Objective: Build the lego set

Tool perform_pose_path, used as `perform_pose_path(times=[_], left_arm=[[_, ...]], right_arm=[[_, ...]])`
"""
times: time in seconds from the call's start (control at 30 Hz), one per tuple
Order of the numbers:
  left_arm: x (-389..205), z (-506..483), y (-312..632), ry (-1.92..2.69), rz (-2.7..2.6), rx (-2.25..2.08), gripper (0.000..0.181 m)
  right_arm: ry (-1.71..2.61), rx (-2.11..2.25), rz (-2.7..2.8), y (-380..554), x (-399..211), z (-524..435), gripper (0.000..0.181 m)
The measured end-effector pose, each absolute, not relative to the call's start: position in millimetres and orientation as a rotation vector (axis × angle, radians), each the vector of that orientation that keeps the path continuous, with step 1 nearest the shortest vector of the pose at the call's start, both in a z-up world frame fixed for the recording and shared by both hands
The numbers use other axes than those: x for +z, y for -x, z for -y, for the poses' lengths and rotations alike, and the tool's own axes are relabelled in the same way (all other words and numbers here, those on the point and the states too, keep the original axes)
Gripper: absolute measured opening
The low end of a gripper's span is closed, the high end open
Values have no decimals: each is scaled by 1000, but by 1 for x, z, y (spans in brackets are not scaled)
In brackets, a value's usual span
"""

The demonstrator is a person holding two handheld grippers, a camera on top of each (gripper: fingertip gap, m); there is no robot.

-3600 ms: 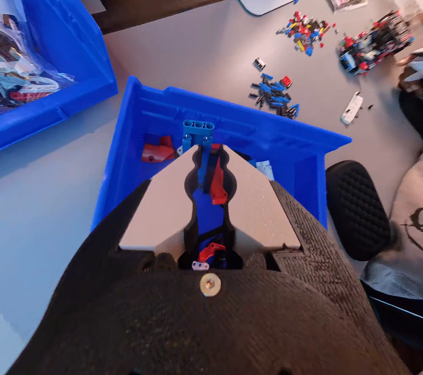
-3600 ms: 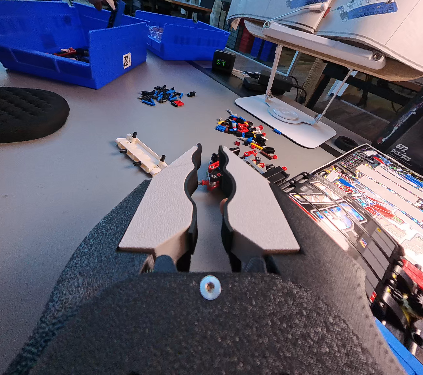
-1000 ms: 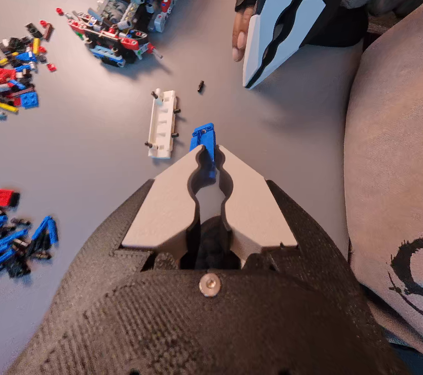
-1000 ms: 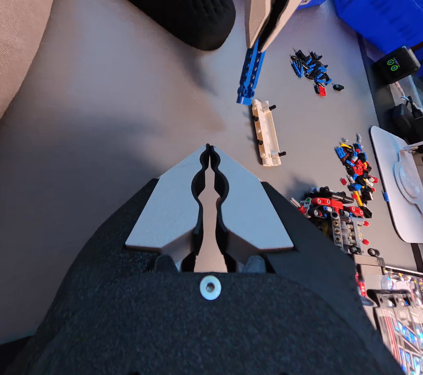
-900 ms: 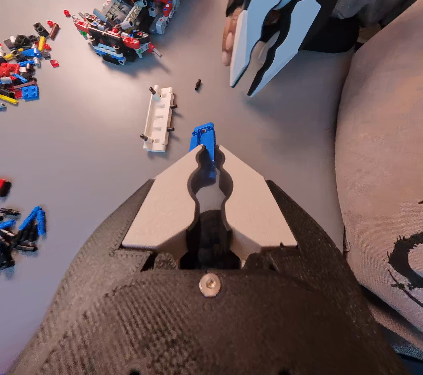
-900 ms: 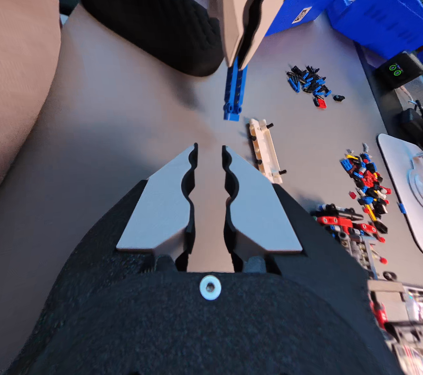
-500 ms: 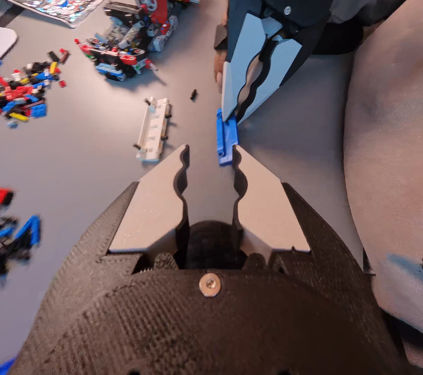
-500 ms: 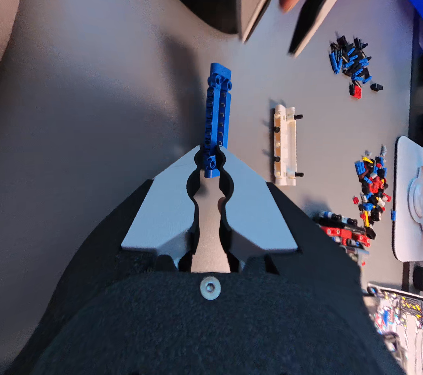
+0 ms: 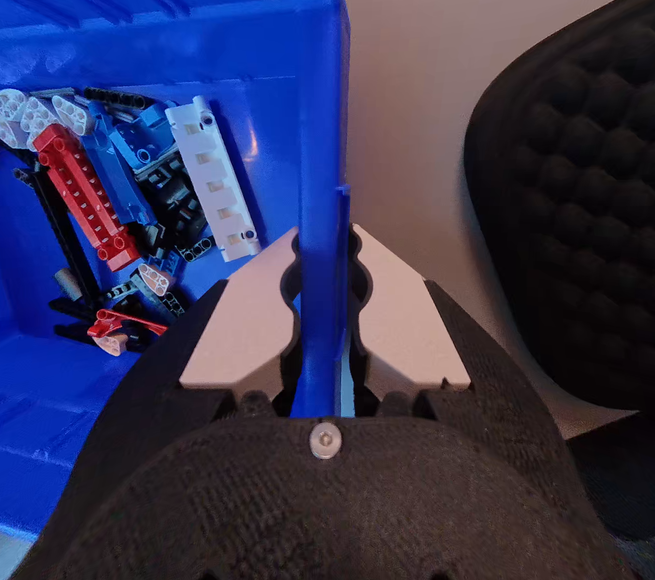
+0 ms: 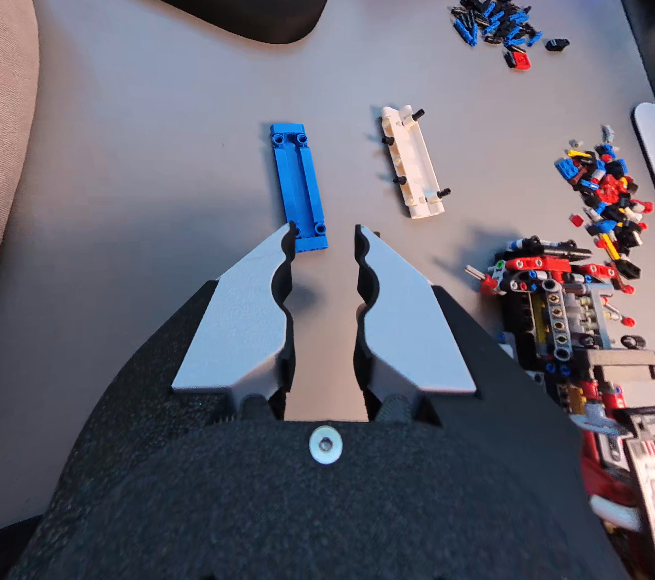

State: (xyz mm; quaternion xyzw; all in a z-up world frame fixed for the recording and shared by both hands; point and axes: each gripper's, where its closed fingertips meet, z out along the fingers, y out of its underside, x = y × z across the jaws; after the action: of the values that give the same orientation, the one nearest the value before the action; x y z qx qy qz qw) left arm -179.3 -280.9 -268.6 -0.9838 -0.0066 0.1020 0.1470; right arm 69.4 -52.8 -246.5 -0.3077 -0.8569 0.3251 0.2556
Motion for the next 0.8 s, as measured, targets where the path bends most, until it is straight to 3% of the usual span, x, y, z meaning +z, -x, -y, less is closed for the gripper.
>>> perform_pose_path(times=[0.33, 0.47, 0.63, 0.8], left_arm=[[-267, 283, 219, 2819, 104, 398, 21], [-233, 268, 214, 2634, 99, 459, 31], [-173, 203, 147, 2217, -70, 224, 40], [-197, 132, 70, 2134, -328, -51, 51]], right_arm=[[925, 989, 2221, -72, -238, 43, 31], [942, 1026, 2169, -69, -234, 40, 31], [943, 1036, 2217, -68, -239, 43, 31], [877, 974, 2371, -65, -253, 51, 32]])
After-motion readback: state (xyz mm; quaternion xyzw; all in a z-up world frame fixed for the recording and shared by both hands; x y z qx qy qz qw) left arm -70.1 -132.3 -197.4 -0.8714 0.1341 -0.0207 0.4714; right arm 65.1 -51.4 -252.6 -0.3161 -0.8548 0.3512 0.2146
